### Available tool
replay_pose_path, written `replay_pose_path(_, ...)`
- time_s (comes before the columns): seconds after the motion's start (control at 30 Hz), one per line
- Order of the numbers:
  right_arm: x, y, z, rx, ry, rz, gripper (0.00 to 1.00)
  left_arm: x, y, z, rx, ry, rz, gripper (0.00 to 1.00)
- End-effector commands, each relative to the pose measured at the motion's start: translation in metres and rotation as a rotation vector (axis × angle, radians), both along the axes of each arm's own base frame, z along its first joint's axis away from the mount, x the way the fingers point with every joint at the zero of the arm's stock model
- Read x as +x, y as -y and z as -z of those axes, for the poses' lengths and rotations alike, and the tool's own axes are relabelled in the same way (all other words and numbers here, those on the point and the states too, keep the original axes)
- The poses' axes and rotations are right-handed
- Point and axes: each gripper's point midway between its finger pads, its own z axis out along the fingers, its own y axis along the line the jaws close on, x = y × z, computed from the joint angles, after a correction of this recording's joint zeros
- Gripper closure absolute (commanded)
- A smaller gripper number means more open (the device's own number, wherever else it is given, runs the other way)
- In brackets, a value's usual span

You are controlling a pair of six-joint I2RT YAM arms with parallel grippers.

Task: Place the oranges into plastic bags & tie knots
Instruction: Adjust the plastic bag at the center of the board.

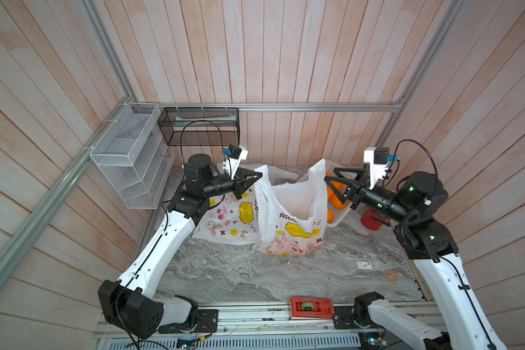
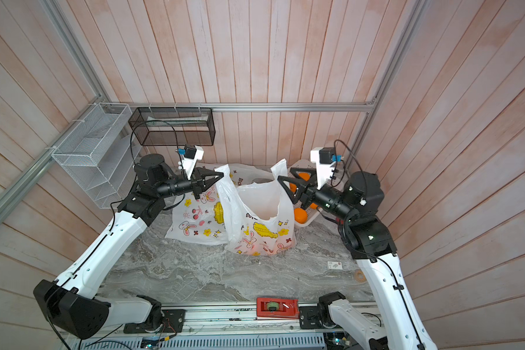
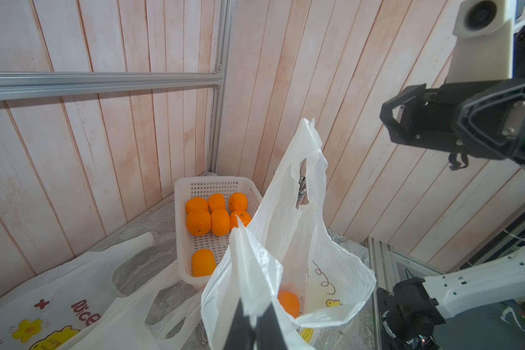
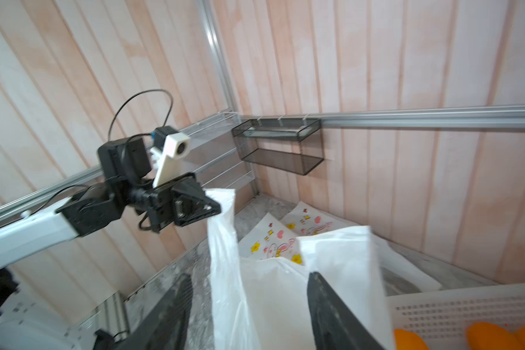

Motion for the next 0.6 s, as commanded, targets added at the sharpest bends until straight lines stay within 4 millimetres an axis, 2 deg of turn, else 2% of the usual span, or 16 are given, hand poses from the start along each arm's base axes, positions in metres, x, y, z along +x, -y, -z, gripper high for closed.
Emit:
replay_pose_path(0.0, -0.007, -0.045, 0.037, -0.112, 0.022, -0.15, 0.37, -0.013, 0.005, -0.019, -0.021, 0.09, 0.095, 1.0)
replay_pose_path(0.07, -0.003, -0.064, 0.055, -0.161, 0.029, -0.189, 0.34, -0.017, 0.007, -0.019, -0.021, 0.106, 0.129, 1.0)
replay_pose_path(0.13, 0.006, -0.074, 0.067, -0.179, 0.041, -0.209, 0.31, -0.022, 0.009, -0.017, -0.018, 0.12, 0.166, 1.0)
replay_pose_path(0.3, 0.027, -0.088, 0.087, -0.233, 0.109, -0.23, 0.22, -0.03, 0.01, -0.014, -0.01, 0.169, 0.216, 1.0)
replay_pose_path(0.57, 0.027, -0.122, 0.105, -0.214, 0.133, -0.377, 0.21, -0.035, 0.016, -0.014, -0.022, 0.188, 0.297, 1.0)
